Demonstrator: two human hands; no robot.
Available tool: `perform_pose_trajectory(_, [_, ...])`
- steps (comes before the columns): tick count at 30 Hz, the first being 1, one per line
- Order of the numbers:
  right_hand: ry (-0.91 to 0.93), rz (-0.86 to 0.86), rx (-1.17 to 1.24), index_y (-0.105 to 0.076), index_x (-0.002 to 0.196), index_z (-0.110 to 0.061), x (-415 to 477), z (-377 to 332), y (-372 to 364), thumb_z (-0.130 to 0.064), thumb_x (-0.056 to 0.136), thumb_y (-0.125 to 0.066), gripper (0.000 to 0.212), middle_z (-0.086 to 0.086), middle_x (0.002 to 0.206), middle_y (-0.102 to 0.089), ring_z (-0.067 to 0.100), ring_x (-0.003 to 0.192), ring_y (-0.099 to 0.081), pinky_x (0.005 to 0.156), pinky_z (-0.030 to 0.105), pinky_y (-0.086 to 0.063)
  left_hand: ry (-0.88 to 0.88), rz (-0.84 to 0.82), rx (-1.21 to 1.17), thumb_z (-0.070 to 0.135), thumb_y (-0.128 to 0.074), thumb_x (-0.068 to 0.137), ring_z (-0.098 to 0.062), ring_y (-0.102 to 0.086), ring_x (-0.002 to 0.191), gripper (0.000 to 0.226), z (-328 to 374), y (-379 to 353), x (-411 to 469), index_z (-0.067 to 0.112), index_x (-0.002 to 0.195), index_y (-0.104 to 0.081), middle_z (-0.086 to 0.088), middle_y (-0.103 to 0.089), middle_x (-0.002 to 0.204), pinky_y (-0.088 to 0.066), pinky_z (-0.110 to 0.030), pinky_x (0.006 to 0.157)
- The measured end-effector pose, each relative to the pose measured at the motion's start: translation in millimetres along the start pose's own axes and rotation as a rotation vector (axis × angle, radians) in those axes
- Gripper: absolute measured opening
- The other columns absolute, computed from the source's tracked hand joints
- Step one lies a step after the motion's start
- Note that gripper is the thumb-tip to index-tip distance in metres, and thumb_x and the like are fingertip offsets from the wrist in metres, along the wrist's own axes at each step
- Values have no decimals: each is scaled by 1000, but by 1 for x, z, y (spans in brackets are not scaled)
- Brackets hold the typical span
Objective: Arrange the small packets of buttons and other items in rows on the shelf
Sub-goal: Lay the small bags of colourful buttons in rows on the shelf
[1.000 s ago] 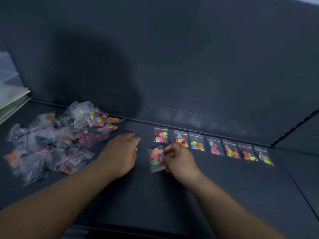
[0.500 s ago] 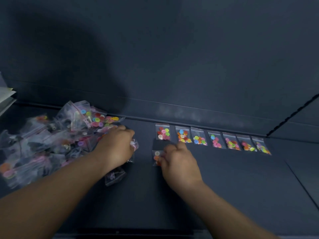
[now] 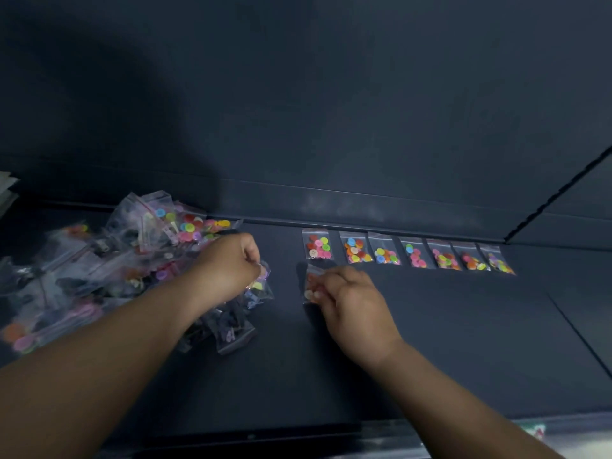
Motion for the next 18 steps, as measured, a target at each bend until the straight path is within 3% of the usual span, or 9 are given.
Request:
perform_pose_trajectory(5, [-12, -5, -31, -69, 112, -21, 2, 1, -9, -29, 91, -53, 27, 2, 112, -66, 32, 94, -58, 85, 39, -52, 31, 9, -147, 7, -59, 83, -19, -57, 71, 14, 0, 2, 1, 18, 74, -61, -3, -64, 78, -46, -29, 66])
perform_pose_trajectory(10, [-6, -45, -7, -64, 120, -22, 3, 0, -3, -24, 93, -54, 29, -2, 126, -59, 25, 111, -52, 95, 20, -36, 100, 27, -277, -3, -55, 85, -13, -51, 64, 18, -4, 8, -1, 13, 89, -62, -3, -58, 78, -39, -22, 55])
perform_pose_trajectory(12, [-23, -19, 71, -63, 120, -18, 6, -8, 2, -20, 92, -56, 29, -1, 123, -59, 21, 113, -50, 92, 14, -32, 104, 31, -319, -6, -56, 84, -11, -51, 65, 23, -4, 11, -3, 14, 93, -61, -2, -57, 80, -38, -21, 55])
perform_pose_trajectory(18, [-244, -76, 551, -63, 117, -14, 35, -37, -8, -20, 89, -62, 28, -6, 102, -61, 8, 97, -58, 90, 19, -44, 63, 34, -412, -15, -52, 80, -13, -60, 76, 37, -2, 24, -10, 20, 91, -60, 1, -65, 86, -46, -24, 67])
Point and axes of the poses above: each hand's wrist, its own x-axis towards the middle knuckle, its own y-axis out of the back of the hand, z = x × y, the point moved 8 cm from there along x, towards the middle knuckle
